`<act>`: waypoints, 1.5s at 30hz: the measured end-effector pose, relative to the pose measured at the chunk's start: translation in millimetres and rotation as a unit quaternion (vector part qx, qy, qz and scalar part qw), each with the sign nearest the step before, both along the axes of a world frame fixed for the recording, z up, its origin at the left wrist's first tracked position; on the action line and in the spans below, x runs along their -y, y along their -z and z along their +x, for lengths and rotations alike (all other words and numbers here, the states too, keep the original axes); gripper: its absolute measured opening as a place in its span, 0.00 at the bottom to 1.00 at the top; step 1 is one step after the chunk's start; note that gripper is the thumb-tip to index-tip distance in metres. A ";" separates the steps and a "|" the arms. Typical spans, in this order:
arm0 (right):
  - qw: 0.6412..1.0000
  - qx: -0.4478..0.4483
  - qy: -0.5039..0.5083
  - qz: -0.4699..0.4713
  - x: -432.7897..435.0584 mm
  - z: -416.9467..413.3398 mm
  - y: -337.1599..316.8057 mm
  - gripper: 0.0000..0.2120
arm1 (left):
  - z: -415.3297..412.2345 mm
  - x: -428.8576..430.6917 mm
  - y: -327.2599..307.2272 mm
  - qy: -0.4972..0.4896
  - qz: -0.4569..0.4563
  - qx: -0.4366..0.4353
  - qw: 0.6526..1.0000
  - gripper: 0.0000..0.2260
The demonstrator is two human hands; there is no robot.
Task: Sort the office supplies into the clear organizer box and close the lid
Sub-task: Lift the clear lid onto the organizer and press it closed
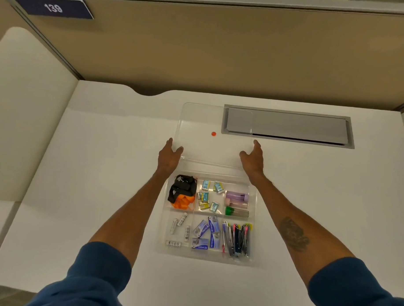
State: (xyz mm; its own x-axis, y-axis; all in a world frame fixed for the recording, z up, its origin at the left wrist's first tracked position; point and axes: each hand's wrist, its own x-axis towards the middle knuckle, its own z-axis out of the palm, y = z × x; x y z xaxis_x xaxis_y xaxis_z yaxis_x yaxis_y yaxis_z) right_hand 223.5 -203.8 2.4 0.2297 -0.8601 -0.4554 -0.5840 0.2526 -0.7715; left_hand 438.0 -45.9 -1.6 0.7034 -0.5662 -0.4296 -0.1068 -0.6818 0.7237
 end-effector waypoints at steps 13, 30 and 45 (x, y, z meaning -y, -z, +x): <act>0.995 0.033 0.071 0.062 13.7 28.0 3.3 0.32 | 17.4 33.8 11.2 -0.109 -0.017 -0.036 0.993 0.25; 0.979 -0.089 0.135 -0.128 -37.6 9.8 -44.4 0.17 | -10.9 -5.0 -31.3 -0.284 -0.056 0.098 0.952 0.12; 0.972 -0.158 0.099 -0.142 -160.3 -92.9 -17.9 0.14 | -113.7 -127.7 -15.9 -0.282 -0.039 0.157 0.946 0.11</act>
